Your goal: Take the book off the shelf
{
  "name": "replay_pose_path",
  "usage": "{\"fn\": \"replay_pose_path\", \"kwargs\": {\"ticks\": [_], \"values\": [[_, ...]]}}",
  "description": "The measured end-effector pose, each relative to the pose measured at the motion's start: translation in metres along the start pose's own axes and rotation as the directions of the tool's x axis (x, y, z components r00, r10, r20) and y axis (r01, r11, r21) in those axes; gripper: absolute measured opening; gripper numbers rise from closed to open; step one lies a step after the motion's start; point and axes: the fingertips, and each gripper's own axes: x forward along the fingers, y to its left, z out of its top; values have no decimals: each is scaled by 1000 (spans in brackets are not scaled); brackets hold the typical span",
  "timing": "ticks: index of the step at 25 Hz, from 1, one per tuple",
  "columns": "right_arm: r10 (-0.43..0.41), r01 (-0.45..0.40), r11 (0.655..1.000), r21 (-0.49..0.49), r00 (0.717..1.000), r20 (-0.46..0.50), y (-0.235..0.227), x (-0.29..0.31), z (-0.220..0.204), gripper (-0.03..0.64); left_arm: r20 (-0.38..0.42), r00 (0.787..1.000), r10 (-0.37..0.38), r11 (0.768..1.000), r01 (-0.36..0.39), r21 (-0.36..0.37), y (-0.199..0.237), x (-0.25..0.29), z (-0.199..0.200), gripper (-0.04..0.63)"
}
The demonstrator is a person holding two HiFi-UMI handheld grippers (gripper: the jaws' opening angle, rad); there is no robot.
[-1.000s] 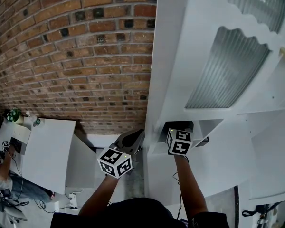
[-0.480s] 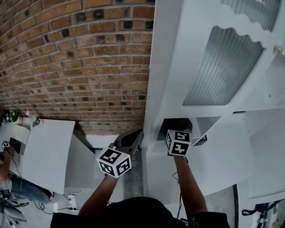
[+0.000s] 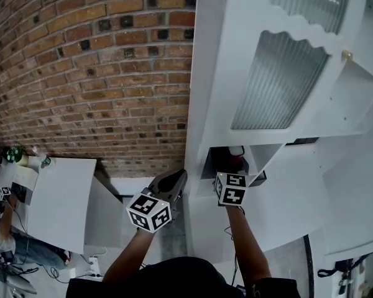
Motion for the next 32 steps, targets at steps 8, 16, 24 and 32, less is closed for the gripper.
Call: {"fn": "replay_pose_path", "kwargs": {"ticks": [8, 16, 24, 32], "values": [[-5, 5, 1000, 6, 1000, -3, 3, -18, -3, 232, -4, 1000, -17, 1000, 17, 3, -12, -8, -1, 17], [11, -11, 1000, -8, 1000, -8, 13, -35, -6, 232, -16, 999, -35, 999, 35, 0, -19, -17, -6, 17], [2, -3, 1000, -6, 1000, -19, 19, -50, -8, 233, -20, 998, -54, 998, 54, -21, -24, -27, -10, 17], [-17, 16, 1000, -14, 1000, -13, 26, -71, -12, 233, -25, 996, -88, 996, 87, -28, -34, -38, -12, 17]]}}
